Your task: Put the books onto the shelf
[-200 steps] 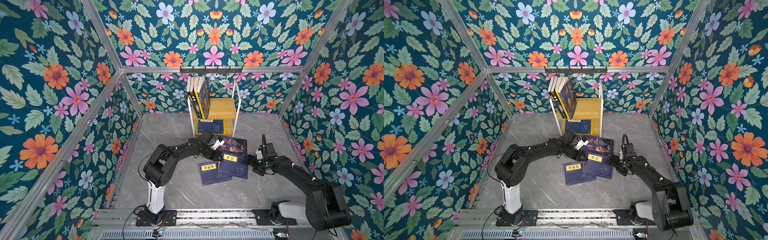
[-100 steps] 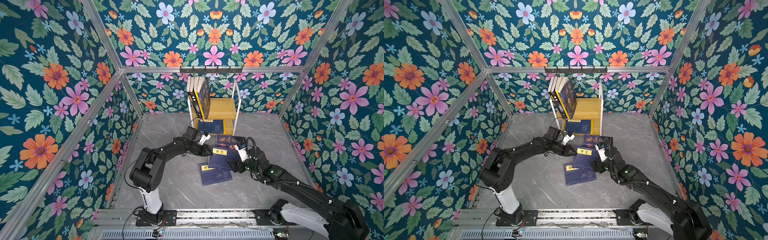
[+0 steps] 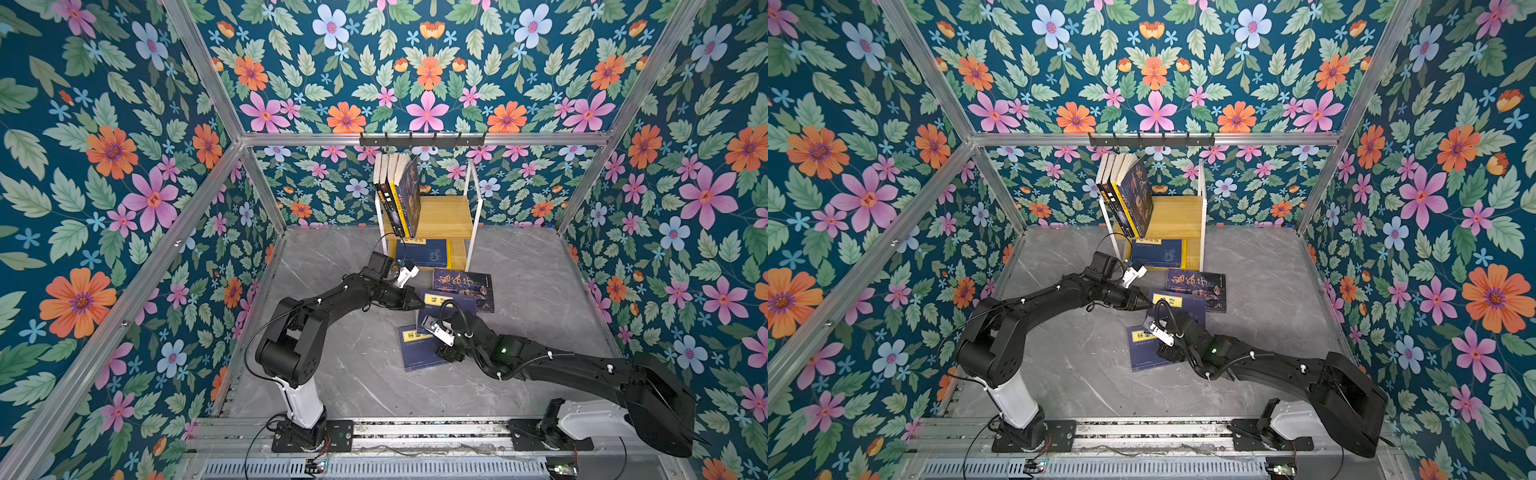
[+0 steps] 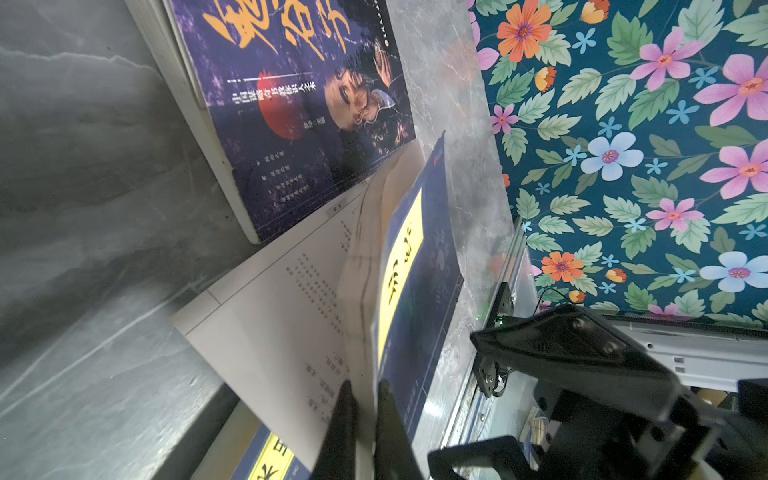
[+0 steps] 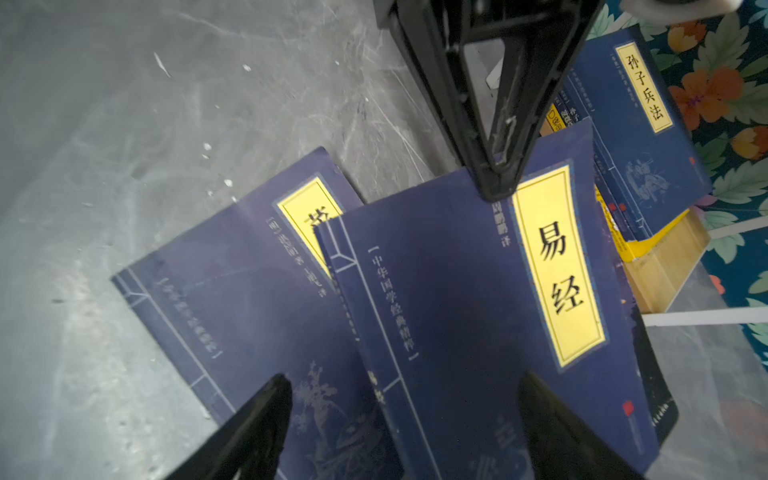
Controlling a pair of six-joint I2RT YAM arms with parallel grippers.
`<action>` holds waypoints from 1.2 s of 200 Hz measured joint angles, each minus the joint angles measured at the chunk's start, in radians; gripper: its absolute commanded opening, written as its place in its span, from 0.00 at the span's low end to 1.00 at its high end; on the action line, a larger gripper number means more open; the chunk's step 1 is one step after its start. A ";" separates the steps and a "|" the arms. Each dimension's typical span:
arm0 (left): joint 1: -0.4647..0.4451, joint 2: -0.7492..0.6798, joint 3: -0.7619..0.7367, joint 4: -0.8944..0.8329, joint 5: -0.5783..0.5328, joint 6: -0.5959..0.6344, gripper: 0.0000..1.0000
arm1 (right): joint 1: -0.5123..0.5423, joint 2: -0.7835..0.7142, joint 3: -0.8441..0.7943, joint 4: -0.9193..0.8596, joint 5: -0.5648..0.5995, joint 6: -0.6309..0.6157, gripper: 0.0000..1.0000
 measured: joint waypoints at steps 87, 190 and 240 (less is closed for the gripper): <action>0.007 0.010 -0.004 0.015 0.013 -0.015 0.00 | 0.004 0.068 -0.026 0.028 0.165 -0.141 0.54; 0.095 -0.113 -0.087 0.076 -0.050 -0.055 0.46 | -0.029 -0.045 0.041 -0.035 0.109 -0.341 0.00; 0.204 -0.203 -0.163 0.121 -0.114 -0.040 0.54 | -0.095 -0.032 0.187 -0.137 0.033 -0.417 0.00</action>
